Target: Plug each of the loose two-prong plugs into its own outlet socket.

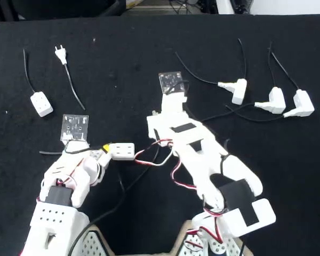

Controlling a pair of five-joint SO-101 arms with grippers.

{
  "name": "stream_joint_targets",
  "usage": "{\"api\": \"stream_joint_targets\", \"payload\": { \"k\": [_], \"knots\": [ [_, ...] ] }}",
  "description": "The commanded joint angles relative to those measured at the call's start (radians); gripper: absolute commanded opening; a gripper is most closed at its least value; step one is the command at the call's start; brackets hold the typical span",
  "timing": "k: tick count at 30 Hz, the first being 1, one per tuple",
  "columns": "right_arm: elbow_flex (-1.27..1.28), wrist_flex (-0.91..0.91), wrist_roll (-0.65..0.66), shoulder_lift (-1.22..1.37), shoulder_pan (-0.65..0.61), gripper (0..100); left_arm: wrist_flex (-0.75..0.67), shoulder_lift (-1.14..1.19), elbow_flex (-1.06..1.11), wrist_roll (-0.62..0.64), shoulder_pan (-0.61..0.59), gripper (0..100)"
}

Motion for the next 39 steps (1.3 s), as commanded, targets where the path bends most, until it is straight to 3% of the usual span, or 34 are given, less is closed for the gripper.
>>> {"api": "stream_joint_targets", "payload": {
  "k": [1,5,8,14,18,28,33,36,39],
  "knots": [
    [-0.048,0.020,0.003,-0.031,-0.008,22.3,0.009,0.011,-0.058,0.006,-0.007,18],
    [-0.047,0.032,0.017,-0.031,-0.008,22.3,0.002,0.121,-0.107,0.006,-0.010,18],
    [-0.065,0.091,0.101,-0.031,-0.009,22.2,-0.003,0.259,-0.170,0.008,-0.012,18],
    [-0.119,0.207,0.143,-0.031,-0.002,19.1,-0.127,0.457,-0.203,0.011,-0.015,18],
    [-0.125,0.192,0.153,-0.033,0.000,1.1,-0.135,0.451,-0.202,0.009,-0.015,18],
    [-0.073,0.299,0.153,-0.219,0.014,1.1,-0.135,0.419,-0.193,0.008,-0.015,18],
    [-0.056,0.397,0.155,-0.389,0.118,1.3,-0.135,0.417,-0.193,0.006,-0.015,18],
    [-0.061,0.437,0.252,-0.478,0.193,3.1,-0.138,0.417,-0.193,0.006,-0.015,18],
    [-0.056,0.486,0.466,-0.556,0.224,6.3,-0.137,0.417,-0.193,0.005,-0.015,18]
  ]
}}
